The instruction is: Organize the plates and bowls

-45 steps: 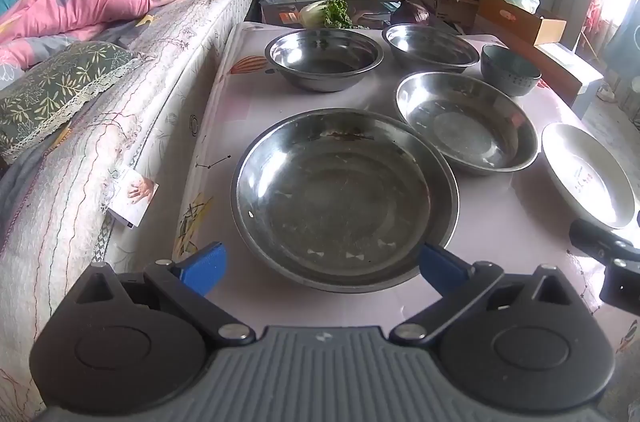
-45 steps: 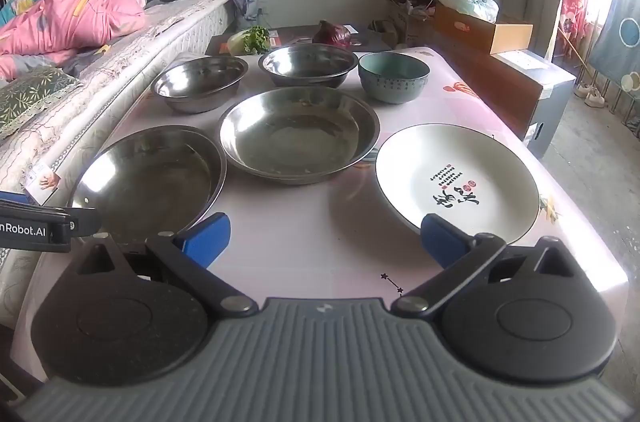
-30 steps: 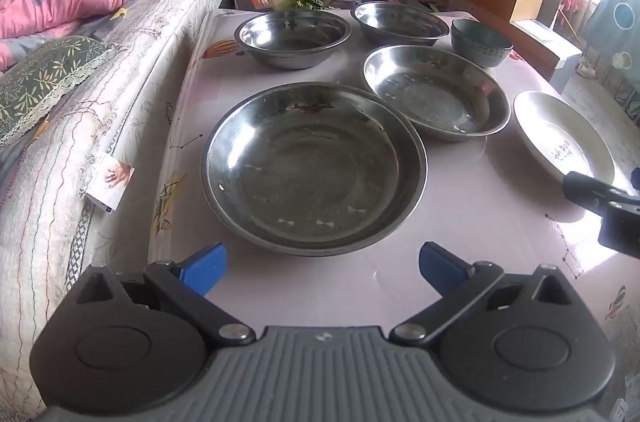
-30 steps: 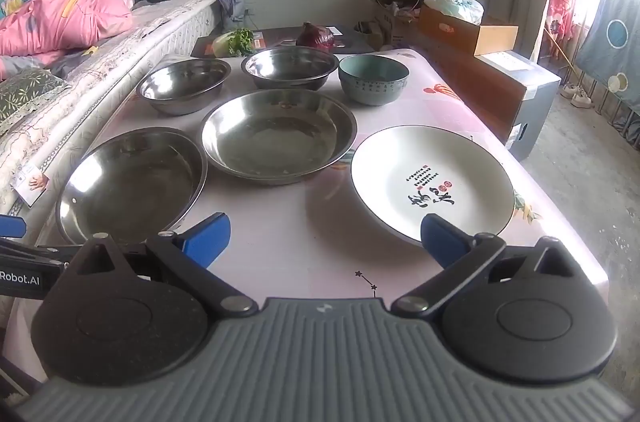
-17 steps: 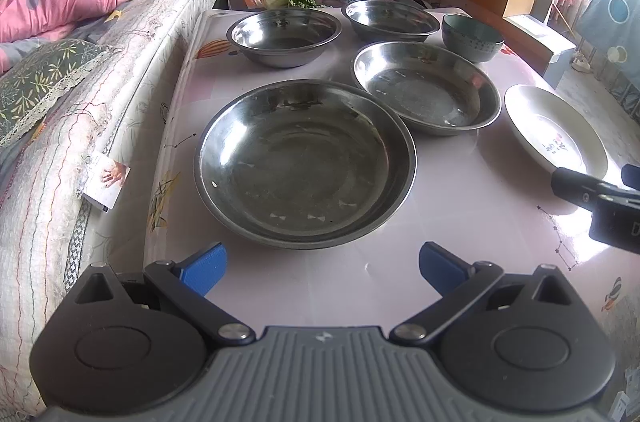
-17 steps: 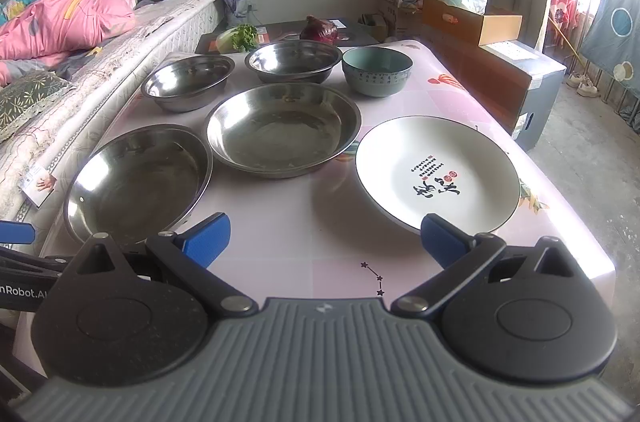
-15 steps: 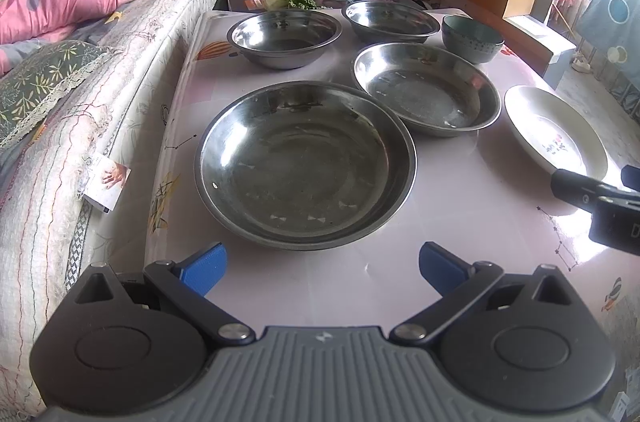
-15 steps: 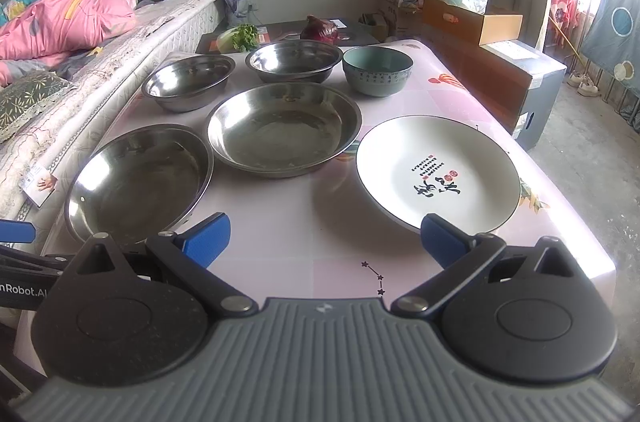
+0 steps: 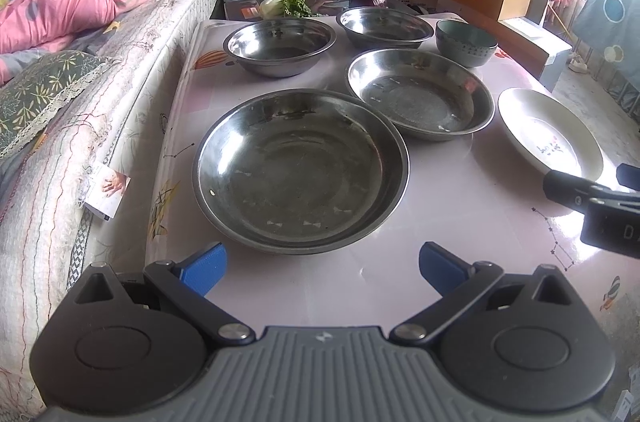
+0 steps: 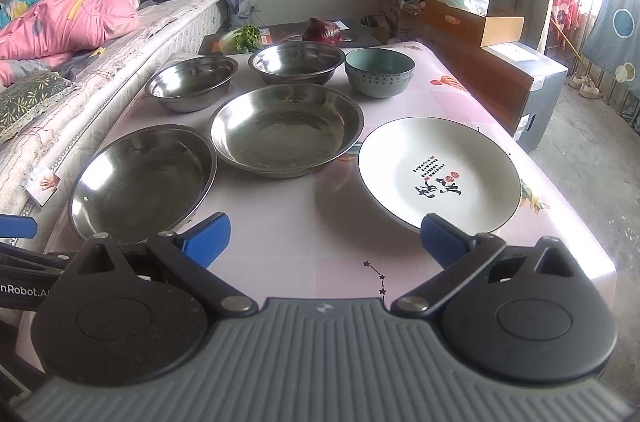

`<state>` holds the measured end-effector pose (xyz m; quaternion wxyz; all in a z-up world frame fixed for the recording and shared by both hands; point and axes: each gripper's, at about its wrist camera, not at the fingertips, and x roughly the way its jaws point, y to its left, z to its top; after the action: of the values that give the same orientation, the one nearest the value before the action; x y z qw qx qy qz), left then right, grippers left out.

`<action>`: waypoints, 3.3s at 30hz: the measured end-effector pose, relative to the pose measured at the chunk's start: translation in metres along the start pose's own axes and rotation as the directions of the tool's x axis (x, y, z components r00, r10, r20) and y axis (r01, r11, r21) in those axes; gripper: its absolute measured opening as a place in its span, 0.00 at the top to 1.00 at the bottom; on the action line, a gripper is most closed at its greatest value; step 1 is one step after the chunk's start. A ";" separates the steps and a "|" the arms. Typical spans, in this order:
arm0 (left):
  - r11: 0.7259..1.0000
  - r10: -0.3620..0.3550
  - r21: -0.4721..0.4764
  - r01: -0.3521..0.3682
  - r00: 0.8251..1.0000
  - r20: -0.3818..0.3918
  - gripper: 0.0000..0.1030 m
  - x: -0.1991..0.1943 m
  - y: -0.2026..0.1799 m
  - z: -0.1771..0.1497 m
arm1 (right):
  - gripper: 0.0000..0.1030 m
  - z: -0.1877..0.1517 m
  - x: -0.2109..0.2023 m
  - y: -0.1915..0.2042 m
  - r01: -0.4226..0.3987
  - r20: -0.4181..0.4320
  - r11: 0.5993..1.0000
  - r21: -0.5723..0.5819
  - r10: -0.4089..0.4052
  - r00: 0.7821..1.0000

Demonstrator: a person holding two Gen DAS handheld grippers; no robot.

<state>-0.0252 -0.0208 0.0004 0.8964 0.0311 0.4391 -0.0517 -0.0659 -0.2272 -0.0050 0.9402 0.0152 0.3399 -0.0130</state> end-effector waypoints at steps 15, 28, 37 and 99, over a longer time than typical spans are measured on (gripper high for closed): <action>1.000 -0.005 0.005 0.004 1.000 0.009 0.00 -0.004 -0.002 0.000 | 0.01 0.000 -0.005 -0.002 -0.002 0.007 1.000 0.005 0.002 1.000; 1.000 -0.009 0.004 0.009 1.000 0.012 0.00 -0.005 -0.002 0.001 | 0.01 0.001 -0.008 -0.001 -0.001 0.006 1.000 0.000 0.001 1.000; 1.000 -0.010 0.002 0.010 1.000 0.007 0.00 -0.003 0.000 0.001 | 0.01 -0.001 -0.004 0.000 0.004 -0.007 1.000 0.001 -0.004 1.000; 0.999 0.036 -0.026 -0.036 0.999 -0.008 0.29 0.207 0.123 0.224 | 0.50 0.208 0.313 0.094 -0.383 -0.184 0.923 0.048 0.385 0.904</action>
<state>0.2917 0.0648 -0.0247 0.8959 0.0275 0.4425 -0.0298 0.3113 -0.1452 -0.0433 0.8875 0.0879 0.4184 0.1718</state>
